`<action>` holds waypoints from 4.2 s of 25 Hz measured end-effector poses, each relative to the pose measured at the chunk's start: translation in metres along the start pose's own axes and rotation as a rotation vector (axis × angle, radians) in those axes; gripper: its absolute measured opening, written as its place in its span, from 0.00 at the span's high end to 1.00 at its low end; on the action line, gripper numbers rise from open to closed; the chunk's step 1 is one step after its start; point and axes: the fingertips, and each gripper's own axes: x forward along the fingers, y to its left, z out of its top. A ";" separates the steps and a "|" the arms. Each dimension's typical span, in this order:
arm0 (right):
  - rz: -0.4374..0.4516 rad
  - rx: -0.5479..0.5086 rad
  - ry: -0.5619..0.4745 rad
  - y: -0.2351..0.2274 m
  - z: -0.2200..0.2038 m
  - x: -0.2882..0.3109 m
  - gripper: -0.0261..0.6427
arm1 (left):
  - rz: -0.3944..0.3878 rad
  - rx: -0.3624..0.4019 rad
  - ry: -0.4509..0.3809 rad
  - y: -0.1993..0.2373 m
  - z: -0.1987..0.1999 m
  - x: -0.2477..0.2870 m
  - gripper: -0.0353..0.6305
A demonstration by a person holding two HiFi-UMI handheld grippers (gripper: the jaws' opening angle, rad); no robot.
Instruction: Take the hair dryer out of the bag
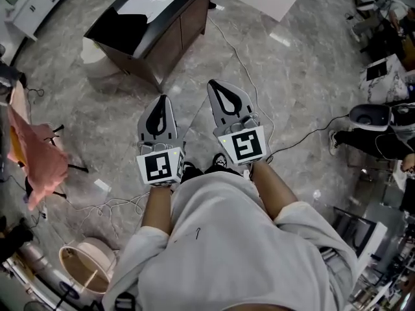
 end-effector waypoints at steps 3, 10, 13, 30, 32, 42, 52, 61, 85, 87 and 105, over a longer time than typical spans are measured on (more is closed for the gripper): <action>0.001 0.005 0.008 0.005 -0.004 0.000 0.96 | -0.018 -0.007 0.010 -0.001 -0.008 -0.003 0.92; 0.048 0.020 0.034 0.032 -0.010 0.008 0.94 | -0.079 -0.037 0.065 0.009 -0.025 -0.012 0.88; 0.061 0.022 0.060 0.042 -0.017 0.012 0.93 | -0.093 -0.043 0.082 0.014 -0.033 -0.016 0.80; 0.126 0.061 0.138 0.010 -0.075 0.112 0.87 | -0.019 -0.025 0.169 0.078 -0.075 0.063 0.84; 0.145 0.048 0.122 -0.007 -0.080 0.146 0.87 | 0.000 -0.027 0.175 0.095 -0.075 0.096 0.84; 0.241 0.069 0.192 -0.087 -0.109 0.277 0.87 | 0.085 -0.014 0.284 0.147 -0.097 0.241 0.84; 0.341 0.082 0.302 -0.079 -0.168 0.391 0.87 | 0.119 -0.004 0.411 0.229 -0.147 0.321 0.84; 0.263 0.045 0.383 -0.076 -0.182 0.505 0.87 | -0.069 0.021 0.467 0.314 -0.163 0.415 0.84; 0.496 0.208 0.507 -0.067 -0.315 0.532 0.86 | -0.017 0.286 0.965 0.315 -0.298 0.439 0.84; 0.497 0.229 0.521 -0.065 -0.321 0.531 0.86 | -0.026 0.322 1.005 0.313 -0.307 0.438 0.83; 0.486 0.254 0.554 -0.055 -0.328 0.545 0.86 | -0.045 0.395 1.151 0.346 -0.353 0.438 0.85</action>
